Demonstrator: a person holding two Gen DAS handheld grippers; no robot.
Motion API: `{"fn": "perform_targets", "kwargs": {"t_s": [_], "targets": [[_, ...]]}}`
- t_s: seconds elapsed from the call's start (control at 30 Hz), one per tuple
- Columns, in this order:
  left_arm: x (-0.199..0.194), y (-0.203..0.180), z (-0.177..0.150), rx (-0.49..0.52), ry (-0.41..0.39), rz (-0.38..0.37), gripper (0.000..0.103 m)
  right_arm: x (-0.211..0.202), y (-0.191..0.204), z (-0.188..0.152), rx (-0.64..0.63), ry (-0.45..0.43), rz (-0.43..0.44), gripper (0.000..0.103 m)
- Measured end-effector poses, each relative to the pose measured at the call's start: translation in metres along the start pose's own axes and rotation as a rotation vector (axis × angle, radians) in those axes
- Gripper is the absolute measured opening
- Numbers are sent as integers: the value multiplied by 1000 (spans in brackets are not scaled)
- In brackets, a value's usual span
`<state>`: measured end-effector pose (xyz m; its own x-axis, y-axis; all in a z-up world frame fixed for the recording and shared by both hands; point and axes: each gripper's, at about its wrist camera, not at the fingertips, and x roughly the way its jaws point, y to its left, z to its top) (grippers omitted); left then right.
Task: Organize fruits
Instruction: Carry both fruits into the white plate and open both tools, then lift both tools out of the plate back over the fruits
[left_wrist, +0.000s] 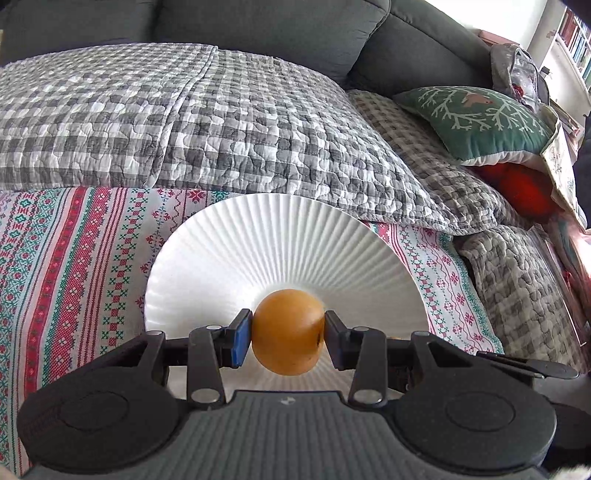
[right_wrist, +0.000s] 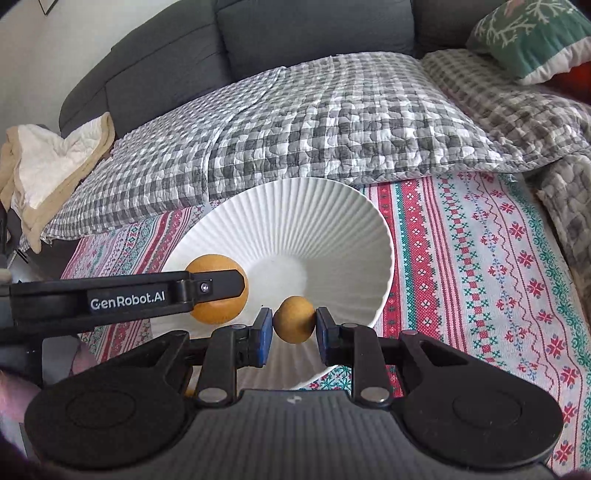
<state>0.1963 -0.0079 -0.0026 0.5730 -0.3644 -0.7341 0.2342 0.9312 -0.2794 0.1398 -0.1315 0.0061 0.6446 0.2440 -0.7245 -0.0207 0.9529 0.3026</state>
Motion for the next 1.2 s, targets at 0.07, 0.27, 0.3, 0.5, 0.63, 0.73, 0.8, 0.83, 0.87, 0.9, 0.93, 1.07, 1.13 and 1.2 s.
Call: {"fn": "perform_targets", "kwargs": {"t_s": [0.07, 0.27, 0.3, 0.5, 0.63, 0.73, 0.8, 0.83, 0.87, 0.9, 0.93, 1.07, 1.13, 1.2], "targets": [[5, 1, 2, -6, 5, -4, 46, 4, 1, 1, -20, 0, 1, 22], [17, 2, 1, -23, 16, -8, 46, 12, 1, 2, -45, 1, 6, 22], [17, 3, 1, -27, 10, -10, 46, 13, 1, 2, -46, 0, 8, 22], [17, 3, 2, -31, 14, -12, 47, 16, 5, 1, -61, 9, 15, 24], [14, 1, 2, -22, 5, -4, 50, 13, 8, 0, -75, 12, 15, 33], [7, 1, 4, -30, -2, -14, 59, 4, 10, 1, -82, 4, 23, 58], [1, 1, 3, -30, -2, -17, 65, -4, 10, 2, -84, -4, 10, 66], [-2, 0, 2, -26, -2, -14, 67, -8, 11, 2, -85, -4, 8, 67], [-5, -1, 1, -17, -3, -8, 69, -12, 11, 1, -85, -3, 6, 69], [-9, -3, -2, -3, -4, 2, 72, -16, 11, 1, -86, -3, 4, 72], [-13, -4, -3, 10, -5, 15, 74, -20, 12, 0, -88, -5, 2, 74], [-32, -7, -11, 38, -7, 43, 81, -35, 15, -7, -100, 2, -15, 82], [-41, -6, -16, 41, -11, 49, 84, -42, 17, -11, -103, 8, -24, 84], [-51, -5, -20, 43, -15, 62, 87, -49, 17, -16, -103, 13, -37, 86]]}}
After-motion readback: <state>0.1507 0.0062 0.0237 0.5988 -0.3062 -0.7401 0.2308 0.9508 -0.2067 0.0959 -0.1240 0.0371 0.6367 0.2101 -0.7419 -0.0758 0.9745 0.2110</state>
